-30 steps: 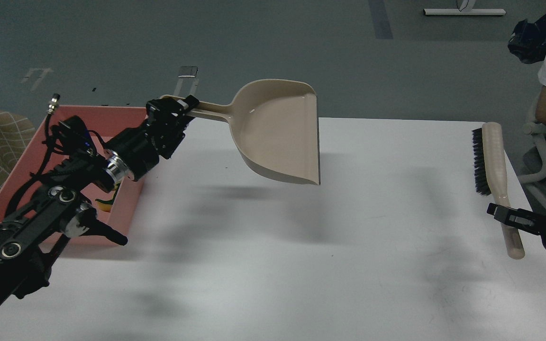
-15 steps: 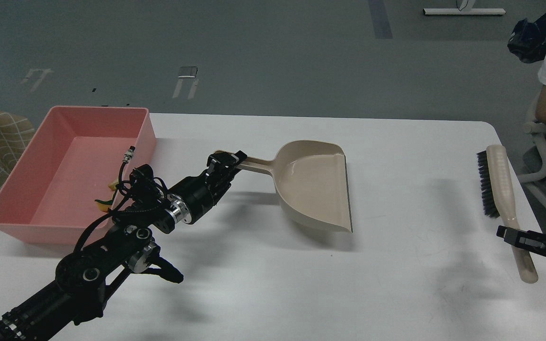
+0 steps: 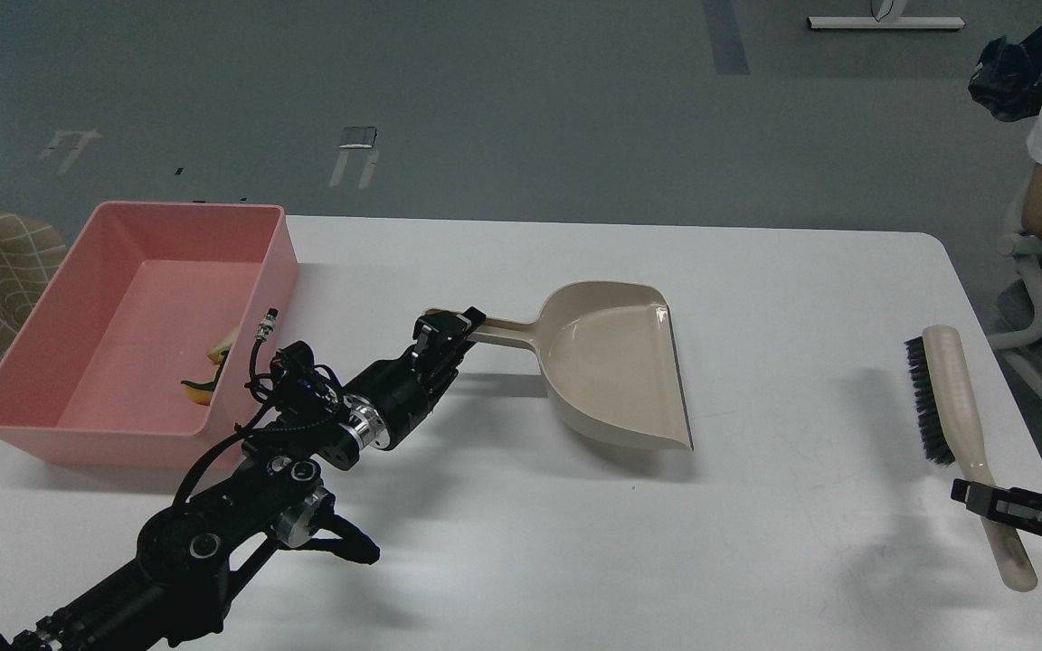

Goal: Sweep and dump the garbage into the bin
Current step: 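Lower the empty dustpan back onto the table with the left gripper, then release the dustpan and lower the brush with the right gripper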

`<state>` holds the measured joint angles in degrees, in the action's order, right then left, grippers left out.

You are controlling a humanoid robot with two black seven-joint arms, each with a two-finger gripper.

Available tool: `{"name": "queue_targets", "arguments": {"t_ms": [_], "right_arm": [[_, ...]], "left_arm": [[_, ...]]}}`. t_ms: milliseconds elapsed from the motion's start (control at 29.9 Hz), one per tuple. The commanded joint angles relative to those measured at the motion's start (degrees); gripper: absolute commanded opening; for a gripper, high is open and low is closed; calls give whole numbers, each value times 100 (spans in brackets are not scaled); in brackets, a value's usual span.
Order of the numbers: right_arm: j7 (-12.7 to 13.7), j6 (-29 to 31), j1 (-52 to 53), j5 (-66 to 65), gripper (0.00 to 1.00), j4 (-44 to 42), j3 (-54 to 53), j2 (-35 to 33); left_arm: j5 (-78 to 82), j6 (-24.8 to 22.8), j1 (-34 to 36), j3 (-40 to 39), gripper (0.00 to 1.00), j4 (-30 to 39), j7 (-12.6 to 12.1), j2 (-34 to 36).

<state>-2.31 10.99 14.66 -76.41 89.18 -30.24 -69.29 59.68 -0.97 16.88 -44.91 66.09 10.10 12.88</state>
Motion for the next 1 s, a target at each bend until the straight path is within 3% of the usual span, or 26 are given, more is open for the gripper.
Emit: {"name": "queue_targets", "arguments": {"t_ms": [0,134,201,368,435,468,568,803,869,970], "right_arm": [[2,0,-25,-6,25,-6,53,47],[11,0,-25,-6,25,-6,53,64],[11,0,-16,-6,25,-15,53,64],[20,0,45,-6,26,-24,45,56],[20,0,54,-6,27,-24,36,56],[20,0,54,3,27,-24,36,56],[29,0,46,-6,28,-24,36,64],[29,0,54,3,39,-50,36,108],[29,0,54,3,48,-50,36,108],[29,0,54,12,53,-50,36,108]], "left_arm": [[-9,1,-27,9,11,1,9,30],[-17,1,-62,0,20,1,9,65],[-26,1,-62,0,36,9,9,109],[-44,1,-62,0,44,36,9,188],[-70,1,-71,-17,59,36,9,206],[-96,1,-97,-61,74,62,-8,206],[-97,1,-167,-105,86,88,-8,206],[-333,9,-194,-132,91,194,0,416],[-491,9,-151,-158,93,194,-8,539],[-589,9,-106,-167,94,194,-8,697]]}}
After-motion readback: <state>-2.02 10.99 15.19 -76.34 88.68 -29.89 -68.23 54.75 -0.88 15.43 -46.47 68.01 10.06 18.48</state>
